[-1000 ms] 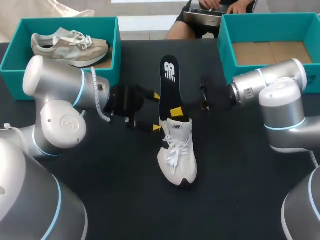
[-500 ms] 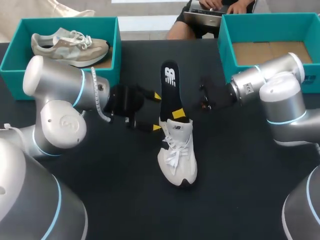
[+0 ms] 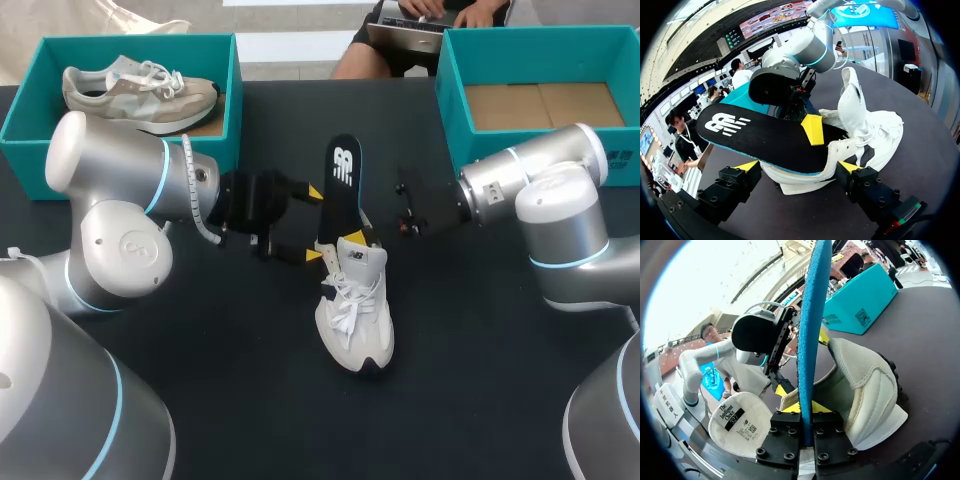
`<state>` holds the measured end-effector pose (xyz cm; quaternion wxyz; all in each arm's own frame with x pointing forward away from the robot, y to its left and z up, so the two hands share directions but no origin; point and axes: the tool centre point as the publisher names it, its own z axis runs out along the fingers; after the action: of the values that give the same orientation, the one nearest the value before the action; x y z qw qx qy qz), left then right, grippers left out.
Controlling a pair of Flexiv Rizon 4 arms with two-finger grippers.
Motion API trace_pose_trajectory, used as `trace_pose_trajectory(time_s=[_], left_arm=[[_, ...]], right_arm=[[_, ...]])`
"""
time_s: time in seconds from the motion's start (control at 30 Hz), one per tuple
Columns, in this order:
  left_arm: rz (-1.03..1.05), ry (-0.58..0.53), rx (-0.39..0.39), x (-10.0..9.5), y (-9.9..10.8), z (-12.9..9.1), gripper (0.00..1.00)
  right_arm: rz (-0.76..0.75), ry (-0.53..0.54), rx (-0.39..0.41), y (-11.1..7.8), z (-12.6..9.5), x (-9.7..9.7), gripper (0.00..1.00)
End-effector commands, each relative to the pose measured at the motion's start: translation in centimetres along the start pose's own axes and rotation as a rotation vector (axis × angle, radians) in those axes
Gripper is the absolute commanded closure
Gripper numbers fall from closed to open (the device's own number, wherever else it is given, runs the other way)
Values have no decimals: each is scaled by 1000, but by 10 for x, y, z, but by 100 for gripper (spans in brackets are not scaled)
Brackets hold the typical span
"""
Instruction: Take the shoe out of the shoebox, open the shoe tongue, remove and reinsert the insole, then place the shoe into the shoebox
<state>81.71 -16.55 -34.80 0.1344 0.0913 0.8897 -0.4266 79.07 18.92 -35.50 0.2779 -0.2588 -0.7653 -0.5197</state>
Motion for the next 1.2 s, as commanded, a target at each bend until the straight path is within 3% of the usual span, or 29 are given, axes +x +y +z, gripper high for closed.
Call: trace_pose_trajectory(time_s=[0.03, 0.3, 0.43, 0.53, 0.93, 1.2], left_arm=[[0, 1, -4, 0, -1, 1, 0], [0, 1, -4, 0, -1, 1, 0], [0, 1, -4, 0, -1, 1, 0], [0, 1, -4, 0, -1, 1, 0], [0, 1, -4, 0, -1, 1, 0], [0, 1, -4, 0, -1, 1, 0]], right_arm=[[-21, -25, 13, 7, -5, 5, 76], [-96, -43, 33, 33, -17, -5, 75], [-108, -35, 41, 38, -18, -12, 83], [-93, -20, 50, 36, -17, -14, 100], [44, 30, 87, -3, 4, -7, 100], [60, 7, 85, -2, 2, 0, 100]])
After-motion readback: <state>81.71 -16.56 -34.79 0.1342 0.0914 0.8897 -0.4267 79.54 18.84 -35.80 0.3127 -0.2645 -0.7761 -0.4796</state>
